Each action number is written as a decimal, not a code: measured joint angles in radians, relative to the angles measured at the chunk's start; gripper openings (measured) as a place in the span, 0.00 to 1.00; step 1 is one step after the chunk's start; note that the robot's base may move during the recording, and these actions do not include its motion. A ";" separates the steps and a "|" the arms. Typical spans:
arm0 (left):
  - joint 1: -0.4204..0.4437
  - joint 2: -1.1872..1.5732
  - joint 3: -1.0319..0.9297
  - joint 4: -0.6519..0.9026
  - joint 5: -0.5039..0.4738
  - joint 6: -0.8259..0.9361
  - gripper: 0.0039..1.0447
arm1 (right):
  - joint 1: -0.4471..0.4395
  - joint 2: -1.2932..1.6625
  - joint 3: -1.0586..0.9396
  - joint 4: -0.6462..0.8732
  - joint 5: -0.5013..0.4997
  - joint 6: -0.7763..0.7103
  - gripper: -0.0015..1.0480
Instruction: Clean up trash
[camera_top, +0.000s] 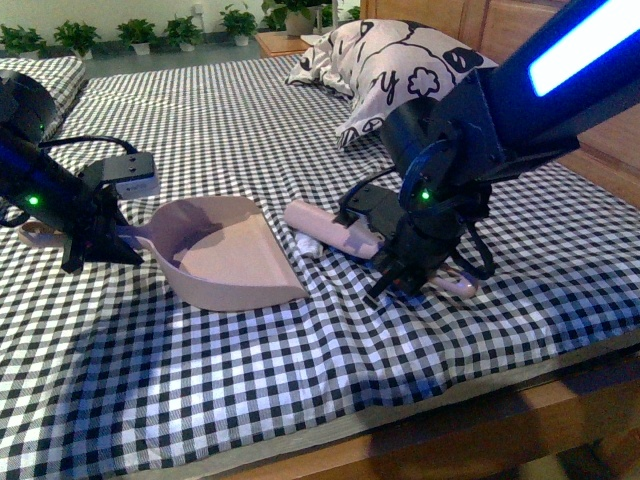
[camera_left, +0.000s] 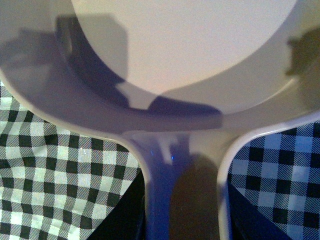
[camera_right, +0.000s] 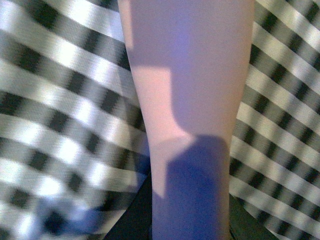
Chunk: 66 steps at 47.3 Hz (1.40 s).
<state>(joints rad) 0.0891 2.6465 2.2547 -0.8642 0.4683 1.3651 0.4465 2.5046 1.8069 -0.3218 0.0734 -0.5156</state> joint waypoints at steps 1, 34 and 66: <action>0.000 0.000 0.000 0.000 0.000 0.000 0.24 | 0.007 -0.006 0.000 -0.009 -0.021 0.008 0.16; 0.010 -0.005 -0.035 0.017 0.001 0.000 0.24 | -0.105 -0.032 0.045 0.048 0.199 0.088 0.16; 0.010 -0.011 -0.035 0.006 0.001 0.000 0.24 | 0.087 -0.231 -0.109 -0.013 -0.199 0.000 0.16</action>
<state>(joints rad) 0.0990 2.6358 2.2196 -0.8581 0.4694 1.3651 0.5335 2.2734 1.6981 -0.3347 -0.1253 -0.5152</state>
